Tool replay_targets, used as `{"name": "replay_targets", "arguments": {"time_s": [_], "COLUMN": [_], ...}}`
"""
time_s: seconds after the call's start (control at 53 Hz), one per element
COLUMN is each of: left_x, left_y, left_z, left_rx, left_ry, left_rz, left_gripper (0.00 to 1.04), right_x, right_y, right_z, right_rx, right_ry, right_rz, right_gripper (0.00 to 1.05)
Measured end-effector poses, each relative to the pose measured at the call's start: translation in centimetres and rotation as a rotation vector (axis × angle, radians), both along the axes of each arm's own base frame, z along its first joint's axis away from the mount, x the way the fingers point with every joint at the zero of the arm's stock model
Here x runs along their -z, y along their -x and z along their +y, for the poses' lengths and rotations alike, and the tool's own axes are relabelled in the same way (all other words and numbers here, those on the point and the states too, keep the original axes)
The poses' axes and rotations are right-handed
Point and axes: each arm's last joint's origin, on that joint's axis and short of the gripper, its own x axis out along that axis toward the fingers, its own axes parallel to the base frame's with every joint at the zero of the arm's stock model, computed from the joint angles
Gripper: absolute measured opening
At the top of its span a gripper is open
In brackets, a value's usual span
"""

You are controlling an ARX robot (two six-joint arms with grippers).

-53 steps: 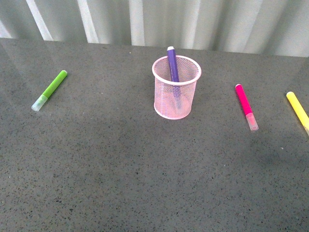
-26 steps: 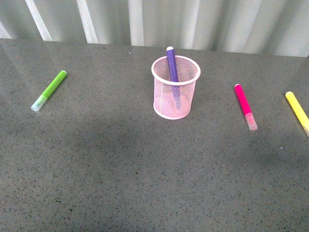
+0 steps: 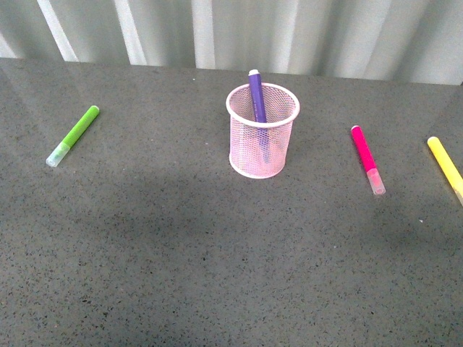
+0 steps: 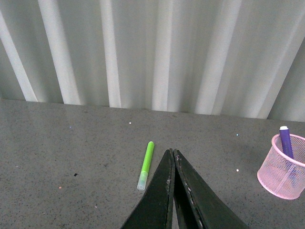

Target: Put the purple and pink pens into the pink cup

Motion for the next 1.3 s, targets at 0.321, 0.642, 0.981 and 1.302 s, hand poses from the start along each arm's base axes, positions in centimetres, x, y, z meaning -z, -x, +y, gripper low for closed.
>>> {"name": "replay_targets", "arguments": {"time_s": [0.321, 0.642, 0.981, 1.302], "left_x": [-0.2, -0.3, 0.3, 0.1], "left_y": [1.1, 1.9, 3.3, 3.6], "left_z": [0.0, 0.0, 0.0, 0.0], "left_rx": [0.0, 0.0, 0.003, 0.003], "left_ry": [0.0, 0.0, -0.001, -0.002], "left_rz": [-0.008, -0.01, 0.023, -0.003], "left_gripper": [0.04, 0.04, 0.04, 0.1], "right_x": [0.0, 0.0, 0.0, 0.0], "right_y": [0.0, 0.0, 0.0, 0.0], "right_z": [0.0, 0.0, 0.0, 0.0], "right_rx": [0.0, 0.0, 0.0, 0.0], "right_ry": [0.0, 0.0, 0.0, 0.0], "right_rz": [0.0, 0.0, 0.0, 0.0], "right_gripper": [0.98, 0.98, 0.98, 0.98]}}
